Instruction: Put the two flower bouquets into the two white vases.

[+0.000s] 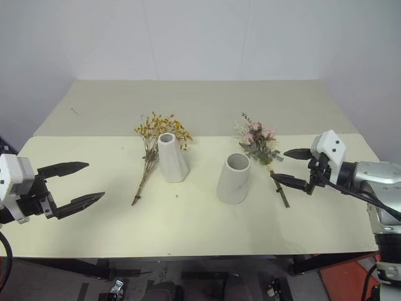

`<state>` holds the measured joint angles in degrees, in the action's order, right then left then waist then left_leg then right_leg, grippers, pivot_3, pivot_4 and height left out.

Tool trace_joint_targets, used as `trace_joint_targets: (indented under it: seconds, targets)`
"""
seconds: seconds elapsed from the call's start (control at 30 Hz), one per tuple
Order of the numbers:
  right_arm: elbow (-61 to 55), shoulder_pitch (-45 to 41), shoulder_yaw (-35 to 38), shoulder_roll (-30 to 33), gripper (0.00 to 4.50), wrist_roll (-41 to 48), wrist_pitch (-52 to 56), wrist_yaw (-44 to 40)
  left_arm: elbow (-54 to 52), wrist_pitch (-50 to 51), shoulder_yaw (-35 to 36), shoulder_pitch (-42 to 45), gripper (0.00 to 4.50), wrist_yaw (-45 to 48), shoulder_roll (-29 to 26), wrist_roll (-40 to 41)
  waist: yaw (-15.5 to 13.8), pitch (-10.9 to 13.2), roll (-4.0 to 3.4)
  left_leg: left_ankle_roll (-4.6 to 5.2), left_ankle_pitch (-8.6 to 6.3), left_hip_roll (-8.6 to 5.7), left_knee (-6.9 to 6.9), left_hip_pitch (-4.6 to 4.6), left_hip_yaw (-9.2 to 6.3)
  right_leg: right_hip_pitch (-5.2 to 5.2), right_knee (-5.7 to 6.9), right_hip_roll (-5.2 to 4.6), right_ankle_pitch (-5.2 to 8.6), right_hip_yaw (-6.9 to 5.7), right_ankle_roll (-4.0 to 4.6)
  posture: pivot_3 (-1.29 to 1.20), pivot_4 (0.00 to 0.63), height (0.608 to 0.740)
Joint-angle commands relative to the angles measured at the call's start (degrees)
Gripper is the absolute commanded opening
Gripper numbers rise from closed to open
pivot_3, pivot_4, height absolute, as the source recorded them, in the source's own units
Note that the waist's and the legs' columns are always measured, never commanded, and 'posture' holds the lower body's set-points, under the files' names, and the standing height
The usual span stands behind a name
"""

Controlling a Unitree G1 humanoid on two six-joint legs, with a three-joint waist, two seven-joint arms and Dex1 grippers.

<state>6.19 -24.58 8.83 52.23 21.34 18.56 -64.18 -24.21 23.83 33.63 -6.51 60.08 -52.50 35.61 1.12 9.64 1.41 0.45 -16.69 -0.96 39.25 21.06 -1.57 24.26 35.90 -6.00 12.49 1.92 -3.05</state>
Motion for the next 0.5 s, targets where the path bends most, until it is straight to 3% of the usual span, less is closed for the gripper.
trace_joint_targets:
  seconds: [0.03,0.5]
  targets:
    - [0.6,-3.7,-2.5,-0.2,4.48,-2.6,5.0,4.0,-0.9,-0.7,0.7,1.5,4.50,0.3,-1.2,0.7,0.0,0.0,0.00,0.00,0.00,0.00,0.00,-0.01,0.00,-0.01,0.00,0.00,0.00,0.00,0.00,0.00,0.150,0.740]
    - [7.5,-17.1,-14.1,-4.1,4.48,-10.6,28.2,13.7,2.3,-1.6,-3.5,8.7,4.50,3.4,-1.3,1.9,0.1,0.0,0.00,0.00,0.00,-0.02,0.00,0.02,0.00,0.02,0.00,0.00,0.00,0.00,0.01,0.00,0.150,0.740]
